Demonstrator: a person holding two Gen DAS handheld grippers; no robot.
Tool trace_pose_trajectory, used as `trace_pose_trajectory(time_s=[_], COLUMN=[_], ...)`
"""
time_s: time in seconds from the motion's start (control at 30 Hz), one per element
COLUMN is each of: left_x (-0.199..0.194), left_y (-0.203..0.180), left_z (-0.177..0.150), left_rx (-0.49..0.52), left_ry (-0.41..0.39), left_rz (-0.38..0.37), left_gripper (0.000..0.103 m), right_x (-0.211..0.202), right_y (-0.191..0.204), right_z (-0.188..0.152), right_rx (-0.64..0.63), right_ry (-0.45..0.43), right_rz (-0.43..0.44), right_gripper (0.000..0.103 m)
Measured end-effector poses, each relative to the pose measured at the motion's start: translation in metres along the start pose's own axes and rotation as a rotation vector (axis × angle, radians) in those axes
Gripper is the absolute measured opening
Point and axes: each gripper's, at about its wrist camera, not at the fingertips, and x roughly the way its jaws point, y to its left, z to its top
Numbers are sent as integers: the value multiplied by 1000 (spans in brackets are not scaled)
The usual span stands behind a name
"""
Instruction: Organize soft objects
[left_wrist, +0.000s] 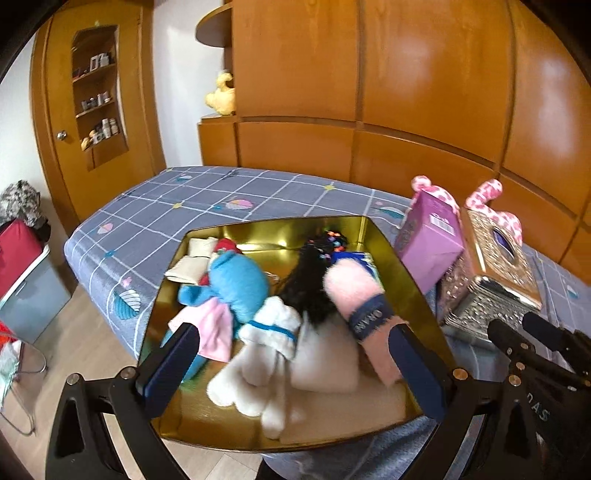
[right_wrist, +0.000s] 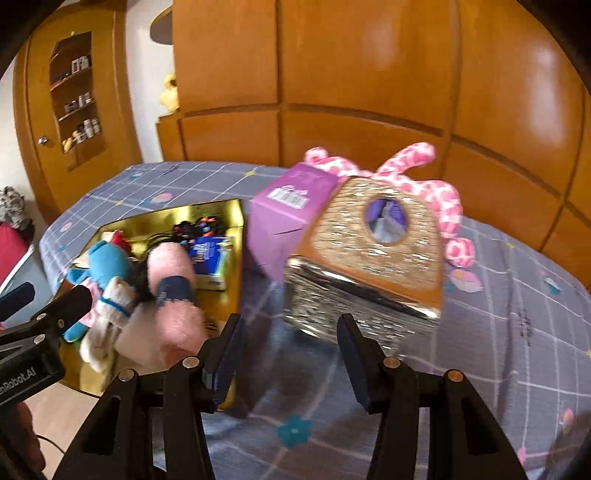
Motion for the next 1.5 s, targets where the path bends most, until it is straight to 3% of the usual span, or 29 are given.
trace_pose_trajectory(time_s=[0.2,1.5], left_x=[-3,-2], left_y=[-14,-13], left_z=[-5,-7], left_rx=[50,38], left_ry=[-6,13], left_rz=[49,41], left_gripper=[102,103], right_x=[-2,-5], right_y=[-12,-13], right_z=[-8,-11], right_rx=[31,43], right_ry=[-5,-11], right_rz=[-34,-27], right_gripper=[52,52])
